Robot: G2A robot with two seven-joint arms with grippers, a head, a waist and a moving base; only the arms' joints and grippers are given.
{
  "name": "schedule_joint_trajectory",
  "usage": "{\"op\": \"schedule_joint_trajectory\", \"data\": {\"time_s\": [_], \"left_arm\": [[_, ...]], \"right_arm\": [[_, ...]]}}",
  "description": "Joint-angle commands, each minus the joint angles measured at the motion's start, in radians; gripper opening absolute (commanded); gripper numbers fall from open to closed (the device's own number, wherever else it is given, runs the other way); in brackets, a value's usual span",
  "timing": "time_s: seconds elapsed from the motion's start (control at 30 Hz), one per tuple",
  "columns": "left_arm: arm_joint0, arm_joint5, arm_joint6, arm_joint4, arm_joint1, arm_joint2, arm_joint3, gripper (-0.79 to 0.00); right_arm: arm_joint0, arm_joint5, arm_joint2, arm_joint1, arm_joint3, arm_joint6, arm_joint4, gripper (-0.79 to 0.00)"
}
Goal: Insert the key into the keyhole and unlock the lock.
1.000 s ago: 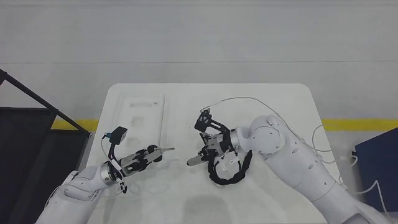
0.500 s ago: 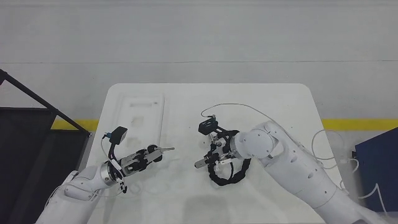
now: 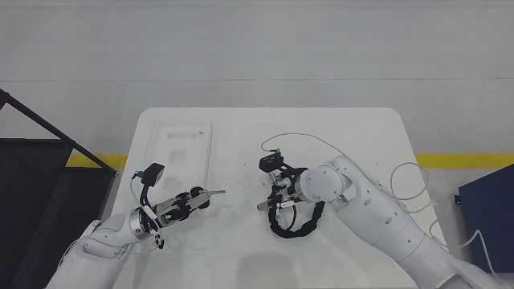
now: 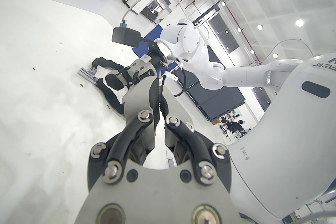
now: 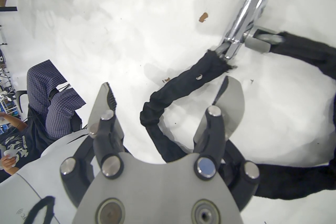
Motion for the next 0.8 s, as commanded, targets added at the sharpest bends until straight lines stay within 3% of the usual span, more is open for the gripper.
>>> {"op": "schedule_joint_trajectory", "data": {"time_s": [0.0,0.77], "left_arm": [[0.000,0.000,0.000,0.000,0.000,0.000,0.000,-0.785],[0.000,0.000,0.000,0.000,0.000,0.000,0.000,-0.785]], "right_arm": [[0.006,0.005,-0.006,-0.004,0.011,-0.001,-0.009,-0.416],[0.082,0.038,-0.072,-0.057,0.090,0.027,-0.069,-0.431]]}}
